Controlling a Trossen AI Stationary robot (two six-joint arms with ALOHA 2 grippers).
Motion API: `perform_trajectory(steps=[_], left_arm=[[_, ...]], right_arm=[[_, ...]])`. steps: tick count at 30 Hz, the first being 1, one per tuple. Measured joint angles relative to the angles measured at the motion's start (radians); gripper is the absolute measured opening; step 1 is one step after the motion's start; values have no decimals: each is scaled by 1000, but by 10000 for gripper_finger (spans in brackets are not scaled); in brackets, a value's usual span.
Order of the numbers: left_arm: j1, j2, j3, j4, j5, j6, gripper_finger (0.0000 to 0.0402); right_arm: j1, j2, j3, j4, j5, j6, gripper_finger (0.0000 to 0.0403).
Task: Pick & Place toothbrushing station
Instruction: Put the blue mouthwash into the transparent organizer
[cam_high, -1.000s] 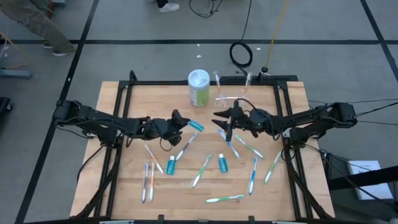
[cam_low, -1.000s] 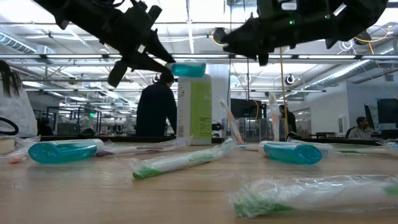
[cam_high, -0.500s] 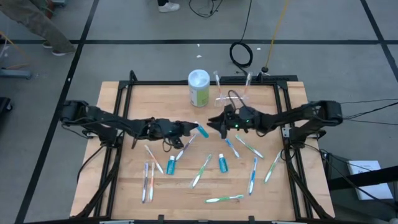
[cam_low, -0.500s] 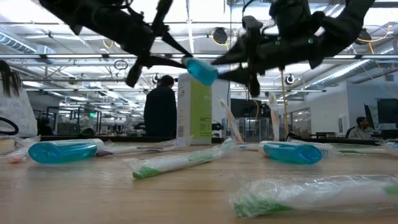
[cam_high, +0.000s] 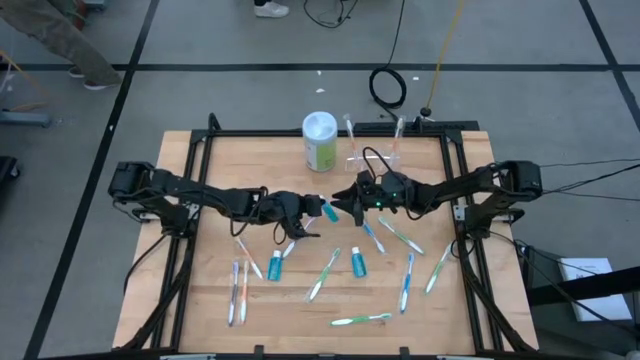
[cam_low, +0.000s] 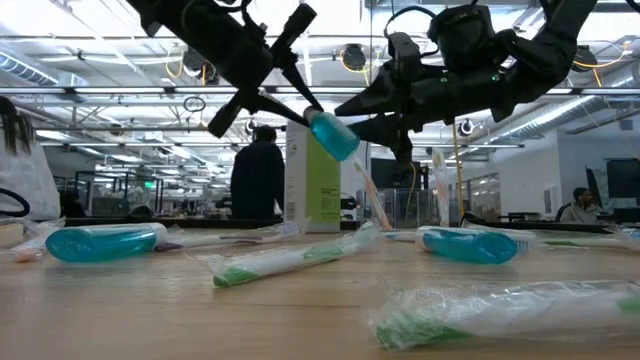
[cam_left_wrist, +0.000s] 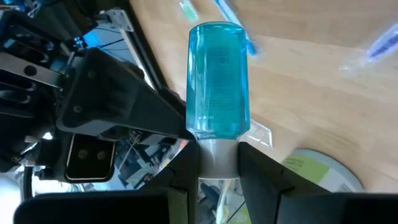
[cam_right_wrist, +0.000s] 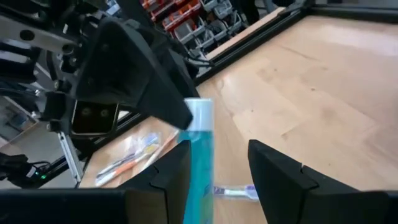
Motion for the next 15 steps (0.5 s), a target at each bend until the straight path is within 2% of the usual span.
perform_trajectory(steps=[15], left_arm=[[47, 89, 82, 22, 26, -1, 88]], right_arm=[[-1, 0, 0, -8, 27, -65, 151]])
